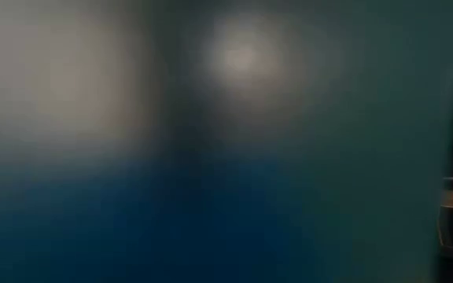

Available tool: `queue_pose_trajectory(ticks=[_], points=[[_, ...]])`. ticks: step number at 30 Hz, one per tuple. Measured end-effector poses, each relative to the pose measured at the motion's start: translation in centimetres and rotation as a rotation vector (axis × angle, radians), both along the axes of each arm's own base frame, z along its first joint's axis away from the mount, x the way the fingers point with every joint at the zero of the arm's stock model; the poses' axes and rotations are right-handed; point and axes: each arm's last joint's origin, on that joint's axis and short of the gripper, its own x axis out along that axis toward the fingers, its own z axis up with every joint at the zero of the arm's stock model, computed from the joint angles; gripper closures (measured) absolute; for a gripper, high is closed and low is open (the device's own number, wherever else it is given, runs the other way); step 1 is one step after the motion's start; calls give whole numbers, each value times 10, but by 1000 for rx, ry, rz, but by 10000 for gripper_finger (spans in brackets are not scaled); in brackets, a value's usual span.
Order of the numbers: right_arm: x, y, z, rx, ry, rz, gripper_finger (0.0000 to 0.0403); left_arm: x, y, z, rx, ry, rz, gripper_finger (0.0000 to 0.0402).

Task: Pick & place jewel cases by type
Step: Put the blue cd case into the green bin, then put the top right black cd case into the transparent bin

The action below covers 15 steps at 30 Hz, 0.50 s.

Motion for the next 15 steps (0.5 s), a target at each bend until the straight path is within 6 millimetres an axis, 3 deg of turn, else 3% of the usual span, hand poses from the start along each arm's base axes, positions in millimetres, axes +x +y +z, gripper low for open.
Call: queue_pose_trajectory(ticks=[5,12,15], points=[[0,0,0,3,1,3,385,0,3,5,-2,-5,7,401],[0,0,0,1,-1,5,398,-8,8,33,20,-32,32,399],[0,0,0,1,2,-10,391,-13,11,54,35,-74,61,401]])
